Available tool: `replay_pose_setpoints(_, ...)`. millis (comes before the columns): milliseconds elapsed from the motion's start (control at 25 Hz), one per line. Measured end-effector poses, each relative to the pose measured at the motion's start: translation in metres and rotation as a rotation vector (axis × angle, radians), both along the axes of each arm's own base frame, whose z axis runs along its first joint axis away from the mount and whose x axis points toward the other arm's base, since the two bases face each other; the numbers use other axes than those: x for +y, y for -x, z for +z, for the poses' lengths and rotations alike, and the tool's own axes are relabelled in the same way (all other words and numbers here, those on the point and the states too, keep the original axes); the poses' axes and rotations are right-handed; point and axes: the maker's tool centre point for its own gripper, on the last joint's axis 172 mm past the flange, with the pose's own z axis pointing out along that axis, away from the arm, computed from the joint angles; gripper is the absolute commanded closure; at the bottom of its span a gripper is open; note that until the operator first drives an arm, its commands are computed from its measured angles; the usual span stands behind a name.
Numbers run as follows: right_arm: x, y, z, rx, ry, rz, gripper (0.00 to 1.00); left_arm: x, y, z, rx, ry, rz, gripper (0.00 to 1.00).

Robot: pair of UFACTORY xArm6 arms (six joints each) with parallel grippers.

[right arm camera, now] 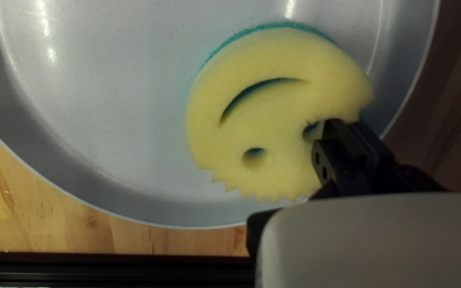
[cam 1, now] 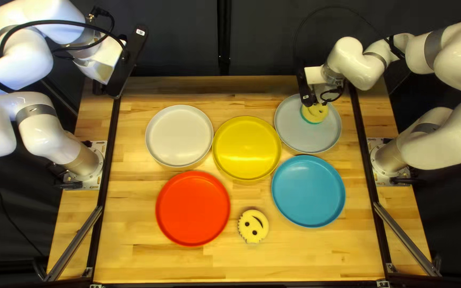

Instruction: Pick up sponge and scrub the plate

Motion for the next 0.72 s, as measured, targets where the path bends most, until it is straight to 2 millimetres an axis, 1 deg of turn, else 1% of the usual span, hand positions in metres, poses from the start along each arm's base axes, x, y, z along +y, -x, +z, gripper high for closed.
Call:
replay_pose_setpoints(280,0.034,0.012,-0.002,0.015,0.009,0.022,1.00,0.000,0.000,0.000,0.000,0.000,0.000,0.00)
replay_pose_setpoints(440,0.046,0.015,-0.003,0.027,0.011,0.039,1.00,0.000,0.000,0.000,0.000,0.000,0.000,0.00)
replay_pose_setpoints(560,0.052,0.009,-0.003,0.030,0.013,0.051,1.00,0.000,0.000,0.000,0.000,0.000,0.000,0.00)
replay_pose_setpoints(720,0.060,-0.010,-0.001,0.026,0.021,0.072,1.00,0.000,0.000,0.000,0.000,0.000,0.000,0.00)
